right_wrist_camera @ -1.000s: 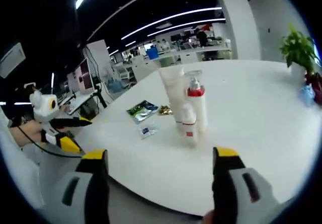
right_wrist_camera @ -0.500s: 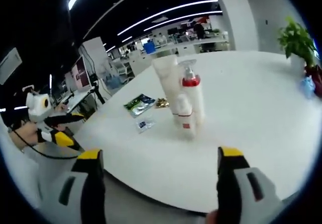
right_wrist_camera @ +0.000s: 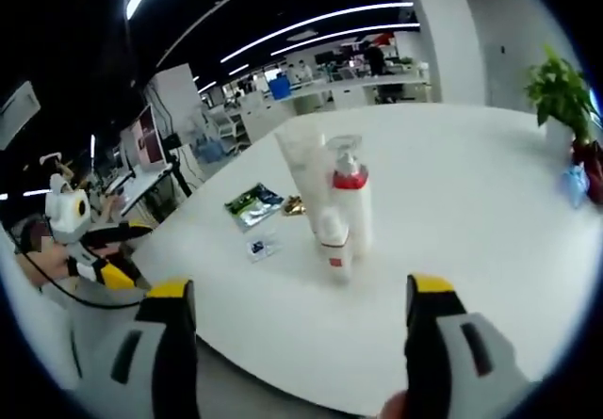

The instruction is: Arrange the skincare products in the storage area until every visible bottle or jar stands upright without overlapping.

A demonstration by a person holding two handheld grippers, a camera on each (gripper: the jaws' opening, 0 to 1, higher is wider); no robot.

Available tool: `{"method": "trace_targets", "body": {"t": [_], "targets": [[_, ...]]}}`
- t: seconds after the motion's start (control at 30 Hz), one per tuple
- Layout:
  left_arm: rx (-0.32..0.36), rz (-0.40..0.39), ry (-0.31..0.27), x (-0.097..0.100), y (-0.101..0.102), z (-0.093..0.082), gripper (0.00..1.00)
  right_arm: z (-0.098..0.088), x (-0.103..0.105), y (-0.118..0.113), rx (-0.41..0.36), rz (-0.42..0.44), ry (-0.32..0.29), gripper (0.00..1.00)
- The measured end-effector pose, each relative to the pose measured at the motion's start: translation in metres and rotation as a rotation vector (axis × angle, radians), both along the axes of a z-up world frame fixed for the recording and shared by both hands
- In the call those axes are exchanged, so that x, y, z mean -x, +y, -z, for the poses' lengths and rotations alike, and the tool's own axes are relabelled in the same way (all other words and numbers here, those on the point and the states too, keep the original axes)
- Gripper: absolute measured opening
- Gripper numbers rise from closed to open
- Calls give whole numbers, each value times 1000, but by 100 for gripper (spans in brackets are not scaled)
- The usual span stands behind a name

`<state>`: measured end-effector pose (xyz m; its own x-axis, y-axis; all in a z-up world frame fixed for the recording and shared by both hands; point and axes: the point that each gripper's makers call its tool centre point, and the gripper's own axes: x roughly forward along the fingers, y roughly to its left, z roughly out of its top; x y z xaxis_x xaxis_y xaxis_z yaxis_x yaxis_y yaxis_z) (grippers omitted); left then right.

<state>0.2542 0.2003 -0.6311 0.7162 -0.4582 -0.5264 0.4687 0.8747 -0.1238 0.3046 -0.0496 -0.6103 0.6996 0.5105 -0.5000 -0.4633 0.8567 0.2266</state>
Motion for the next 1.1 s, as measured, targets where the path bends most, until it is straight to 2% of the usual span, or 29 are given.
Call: {"method": "trace_targets", "body": {"t": [0.13,0.23,0.37,0.5,0.6,0.7,0.8,0.83,0.87,0.93,1.03,1.1], "targets": [[20,-18,2,-2,4,0,97,-23,-24,-5,15,-23,-33,91],[24,-23,2,-3,5,0,97,-42,-50,-11,21,-43,-59,87],[22,-18,1,-2,4,0,97,-64,-82,-11,33,-60,-94,88],[29,-25,6,-3,6,1,97,-79,-107,-4,52,-107,-114,90],[38,-33,10,-3,7,1,97,-84,-129,1,78,-149,-106,89],[48,-33,10,-3,6,0,97,-87,-141,8,102,-199,-92,89],[49,-33,9,-3,7,1,97,-91,-165,16,177,-260,-116,88],[50,-34,10,-3,8,1,97,-92,-171,19,180,-267,-118,87],[51,-35,11,-3,8,1,97,-93,-176,22,179,-275,-117,87],[53,-40,13,-4,9,2,97,-91,-188,31,153,-293,-72,87],[60,-51,16,-4,12,3,97,-89,-202,51,53,-323,-15,85],[72,-55,14,-5,12,2,97,-81,-211,58,31,-331,25,83]]}}
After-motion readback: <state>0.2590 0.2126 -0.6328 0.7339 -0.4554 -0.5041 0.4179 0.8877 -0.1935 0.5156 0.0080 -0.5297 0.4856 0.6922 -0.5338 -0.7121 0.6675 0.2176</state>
